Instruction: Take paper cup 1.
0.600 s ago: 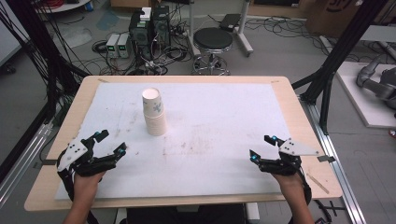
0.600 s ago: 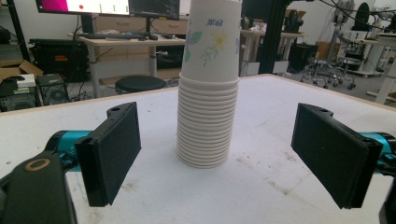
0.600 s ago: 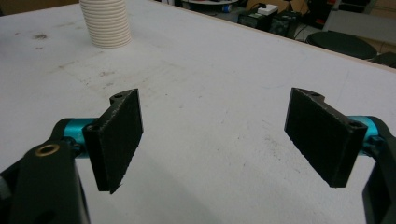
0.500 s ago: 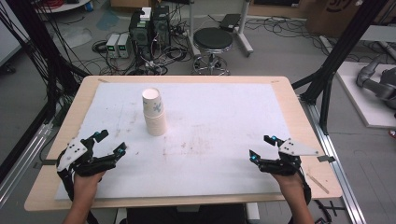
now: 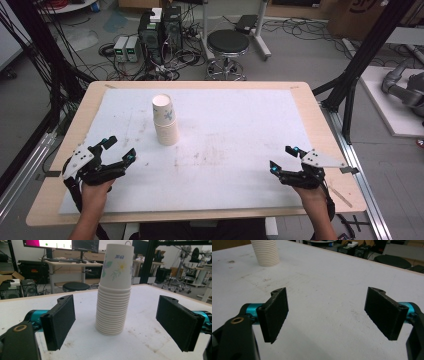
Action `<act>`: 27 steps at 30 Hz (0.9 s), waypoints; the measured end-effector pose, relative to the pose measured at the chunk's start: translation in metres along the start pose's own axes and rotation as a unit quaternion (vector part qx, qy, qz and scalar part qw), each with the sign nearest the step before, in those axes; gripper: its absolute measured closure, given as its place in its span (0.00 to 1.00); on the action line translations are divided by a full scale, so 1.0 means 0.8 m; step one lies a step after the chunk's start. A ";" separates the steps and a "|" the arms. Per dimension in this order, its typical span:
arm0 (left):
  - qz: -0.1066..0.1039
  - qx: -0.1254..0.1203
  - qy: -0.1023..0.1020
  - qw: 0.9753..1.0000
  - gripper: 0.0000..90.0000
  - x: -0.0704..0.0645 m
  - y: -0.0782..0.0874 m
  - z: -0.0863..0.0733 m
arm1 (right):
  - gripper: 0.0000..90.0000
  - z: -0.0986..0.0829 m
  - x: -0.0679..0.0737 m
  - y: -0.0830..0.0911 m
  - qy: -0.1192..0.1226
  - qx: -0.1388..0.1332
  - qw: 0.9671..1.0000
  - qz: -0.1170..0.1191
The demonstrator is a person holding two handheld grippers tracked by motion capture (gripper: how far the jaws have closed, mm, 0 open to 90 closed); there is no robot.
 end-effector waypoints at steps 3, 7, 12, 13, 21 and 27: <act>-0.005 0.002 0.000 1.000 0.17 0.002 -0.004 0.000 | 0.22 -0.005 0.001 0.005 0.004 0.005 1.000 -0.003; -0.005 -0.002 0.007 1.000 0.17 0.003 -0.003 0.005 | 0.22 -0.004 0.003 0.011 -0.001 0.002 1.000 -0.006; -0.016 0.003 0.019 1.000 0.17 0.004 -0.004 0.010 | 0.22 0.001 0.007 0.012 -0.002 -0.005 1.000 -0.004; -0.025 0.005 0.024 0.999 0.17 0.004 -0.005 0.010 | 0.22 0.002 0.009 0.008 0.000 -0.002 1.000 0.002; -0.047 0.004 0.004 0.999 0.17 0.001 -0.032 0.045 | 0.22 0.003 0.012 0.001 0.004 0.002 1.000 0.011; -0.053 0.010 -0.024 0.998 0.17 -0.001 -0.054 0.074 | 0.22 0.005 0.015 -0.001 0.006 0.003 1.000 0.017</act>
Point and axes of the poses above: each handheld gripper's, and its own axes: y roughly backward along the jaws, z roughly out of its top, x roughly to its left, the point moved 6 cm from there along -y, roughly forward along the jaws, and after that the axes turned 10 degrees about -y, right-handed, at the moved point
